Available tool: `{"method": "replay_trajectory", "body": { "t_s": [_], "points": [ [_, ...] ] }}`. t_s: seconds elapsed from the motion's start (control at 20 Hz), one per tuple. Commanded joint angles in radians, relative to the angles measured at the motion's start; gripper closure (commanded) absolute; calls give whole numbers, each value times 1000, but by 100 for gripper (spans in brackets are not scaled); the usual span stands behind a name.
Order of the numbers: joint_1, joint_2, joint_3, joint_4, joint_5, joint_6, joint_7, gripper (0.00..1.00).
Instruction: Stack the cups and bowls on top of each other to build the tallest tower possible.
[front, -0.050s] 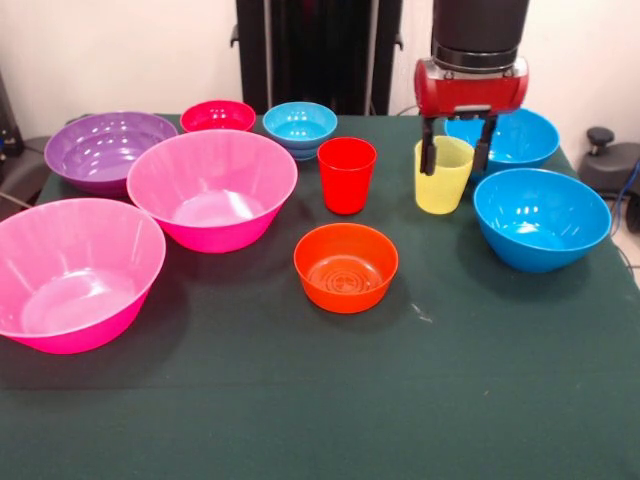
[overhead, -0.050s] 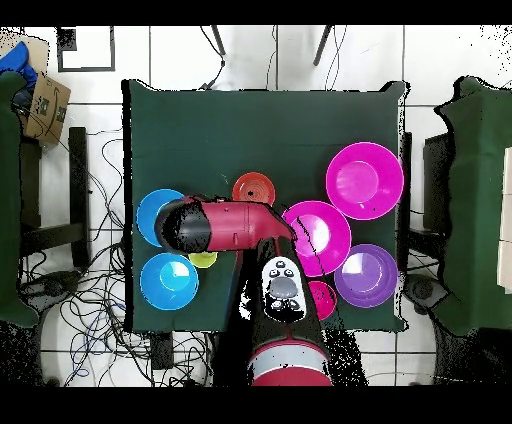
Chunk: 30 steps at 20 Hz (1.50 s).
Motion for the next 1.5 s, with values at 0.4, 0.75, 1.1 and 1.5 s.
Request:
{"method": "replay_trajectory", "body": {
  "t_s": [0.4, 0.75, 1.1, 1.5],
  "points": [
    [60, 105, -4, -41, -35, -122, 144, 0],
    [64, 146, -18, -63, -45, -165, 118, 0],
    [65, 186, -20, -84, -41, -210, 111, 0],
    [91, 265, -34, -124, -23, -247, 122, 0]
  ]
}}
